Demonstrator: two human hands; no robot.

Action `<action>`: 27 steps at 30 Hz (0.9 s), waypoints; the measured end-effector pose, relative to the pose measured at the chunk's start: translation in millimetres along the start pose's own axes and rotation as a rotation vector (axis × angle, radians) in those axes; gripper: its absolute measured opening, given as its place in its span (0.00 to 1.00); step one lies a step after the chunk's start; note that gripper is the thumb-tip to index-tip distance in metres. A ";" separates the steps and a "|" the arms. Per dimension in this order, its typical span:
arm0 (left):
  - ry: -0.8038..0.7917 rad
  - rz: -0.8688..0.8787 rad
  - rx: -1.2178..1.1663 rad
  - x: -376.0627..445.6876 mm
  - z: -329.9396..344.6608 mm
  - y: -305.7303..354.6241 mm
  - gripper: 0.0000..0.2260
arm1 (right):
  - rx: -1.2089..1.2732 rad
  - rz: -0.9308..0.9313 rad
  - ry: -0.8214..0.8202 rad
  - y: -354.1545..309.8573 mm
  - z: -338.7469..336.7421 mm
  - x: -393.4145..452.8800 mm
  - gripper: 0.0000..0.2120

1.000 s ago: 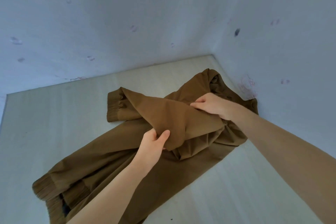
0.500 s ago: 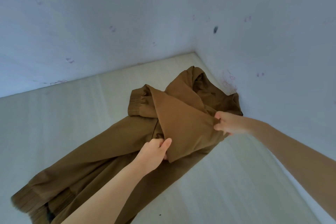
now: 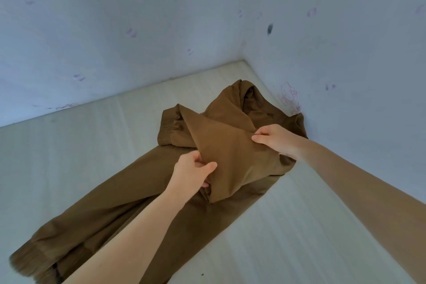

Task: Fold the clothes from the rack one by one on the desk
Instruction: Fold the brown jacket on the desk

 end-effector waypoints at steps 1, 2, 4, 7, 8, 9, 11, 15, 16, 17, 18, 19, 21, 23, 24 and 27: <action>-0.037 -0.057 -0.008 -3.4 1.8 -7.7 0.08 | 0.028 -0.016 -0.013 0.9 1.0 -2.6 0.10; -0.084 -0.130 -0.005 -7.3 3.2 -15.5 0.08 | 0.062 -0.005 -0.055 4.5 3.0 -4.5 0.09; -0.186 -0.260 0.036 -14.1 4.5 -26.6 0.10 | 0.164 0.088 -0.201 11.5 10.4 -10.4 0.08; -0.254 -0.351 0.070 -14.2 -6.7 -18.3 0.11 | 0.328 0.256 -0.282 14.9 13.2 -11.6 0.16; -0.259 -0.363 0.060 -11.3 -11.6 -10.6 0.13 | 0.349 0.288 -0.265 15.5 11.2 -8.8 0.19; -0.242 -0.360 0.046 -6.3 -17.9 -2.1 0.15 | 0.362 0.311 -0.248 14.9 9.5 -5.1 0.19; -0.118 -0.296 0.020 10.5 -30.9 13.8 0.19 | 0.371 0.352 -0.249 9.8 8.6 0.0 0.17; 0.084 -0.217 -0.252 51.5 -46.6 31.8 0.24 | 0.315 0.368 -0.360 -10.9 10.6 2.2 0.16; 0.070 -0.244 -0.343 57.6 -46.0 34.1 0.25 | 0.325 0.372 -0.380 -14.2 11.1 3.6 0.13; 0.055 -0.271 -0.426 62.9 -44.7 34.9 0.26 | 0.352 0.369 -0.404 -17.7 11.9 4.8 0.13; 0.050 -0.284 -0.484 65.7 -44.1 36.2 0.25 | 0.379 0.358 -0.434 -20.3 12.4 7.1 0.14; 0.053 -0.288 -0.512 68.0 -43.8 36.6 0.23 | 0.396 0.347 -0.464 -22.8 13.1 9.3 0.15; 0.048 -0.311 -0.523 68.0 -43.7 40.3 0.21 | 0.413 0.329 -0.502 -26.3 12.7 12.8 0.16; 0.019 -0.305 -0.524 65.8 -45.2 45.2 0.21 | 0.413 0.289 -0.501 -32.2 6.4 11.7 0.17; 0.005 -0.270 -0.547 65.3 -46.3 47.4 0.19 | 0.432 0.263 -0.482 -34.5 -0.8 11.0 0.18; -0.039 -0.119 -0.753 58.6 -49.0 54.0 0.13 | 0.532 0.084 -0.486 -43.0 -31.9 3.0 0.19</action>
Point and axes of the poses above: each hand's wrist, its own x-axis towards the middle knuckle, its own z-axis out of the palm, y = z × x, the point moved 3 cm from there along x, towards the middle knuckle, and after that the axes turned 7 degrees about -x, right-handed, at the moved point
